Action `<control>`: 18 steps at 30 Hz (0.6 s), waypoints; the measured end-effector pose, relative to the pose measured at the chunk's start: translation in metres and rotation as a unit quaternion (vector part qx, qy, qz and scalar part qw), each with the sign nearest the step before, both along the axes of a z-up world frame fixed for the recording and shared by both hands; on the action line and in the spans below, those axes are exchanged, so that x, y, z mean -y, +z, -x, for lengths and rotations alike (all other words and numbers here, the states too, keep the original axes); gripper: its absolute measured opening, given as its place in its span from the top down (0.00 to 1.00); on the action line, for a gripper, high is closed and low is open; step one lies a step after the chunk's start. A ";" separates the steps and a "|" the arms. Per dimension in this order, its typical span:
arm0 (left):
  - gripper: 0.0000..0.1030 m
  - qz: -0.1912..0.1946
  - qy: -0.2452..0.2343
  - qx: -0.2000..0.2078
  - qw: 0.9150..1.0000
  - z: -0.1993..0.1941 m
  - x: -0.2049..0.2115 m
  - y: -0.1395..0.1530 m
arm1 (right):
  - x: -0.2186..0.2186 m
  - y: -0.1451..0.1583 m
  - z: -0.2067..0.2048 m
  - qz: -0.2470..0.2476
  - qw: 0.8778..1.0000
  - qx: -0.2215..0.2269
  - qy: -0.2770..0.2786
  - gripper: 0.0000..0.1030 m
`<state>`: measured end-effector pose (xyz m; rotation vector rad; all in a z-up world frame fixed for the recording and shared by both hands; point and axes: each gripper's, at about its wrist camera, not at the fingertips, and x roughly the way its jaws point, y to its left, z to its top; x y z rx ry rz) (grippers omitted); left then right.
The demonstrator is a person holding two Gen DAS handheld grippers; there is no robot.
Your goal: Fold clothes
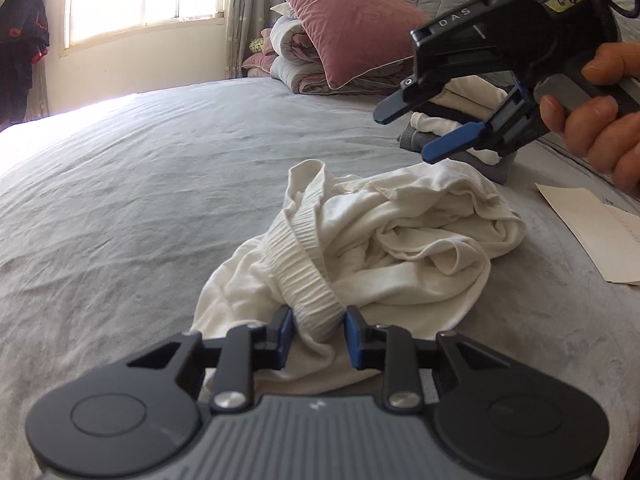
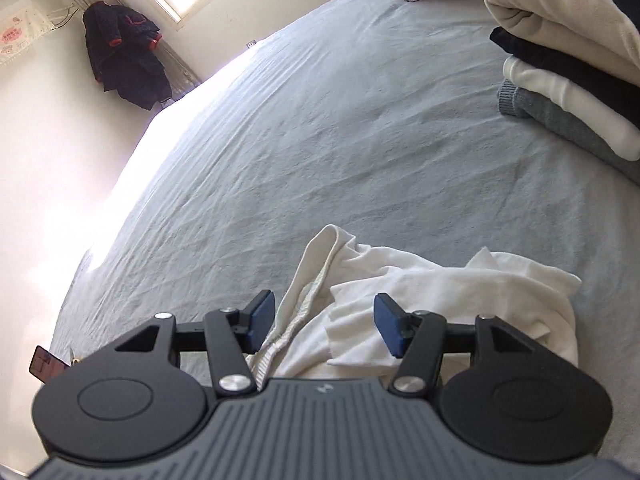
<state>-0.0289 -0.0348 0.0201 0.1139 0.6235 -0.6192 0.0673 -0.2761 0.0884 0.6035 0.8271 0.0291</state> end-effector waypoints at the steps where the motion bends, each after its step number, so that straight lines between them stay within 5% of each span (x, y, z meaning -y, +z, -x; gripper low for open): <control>1: 0.75 0.006 -0.001 -0.001 1.000 0.000 -0.002 0.000 | -0.006 -0.001 -0.010 -0.002 1.000 -0.003 0.001 0.42; 18: 0.82 0.070 -0.014 -0.012 0.997 -0.003 -0.025 -0.003 | -0.059 -0.043 -0.099 0.087 0.986 -0.134 -0.046 0.54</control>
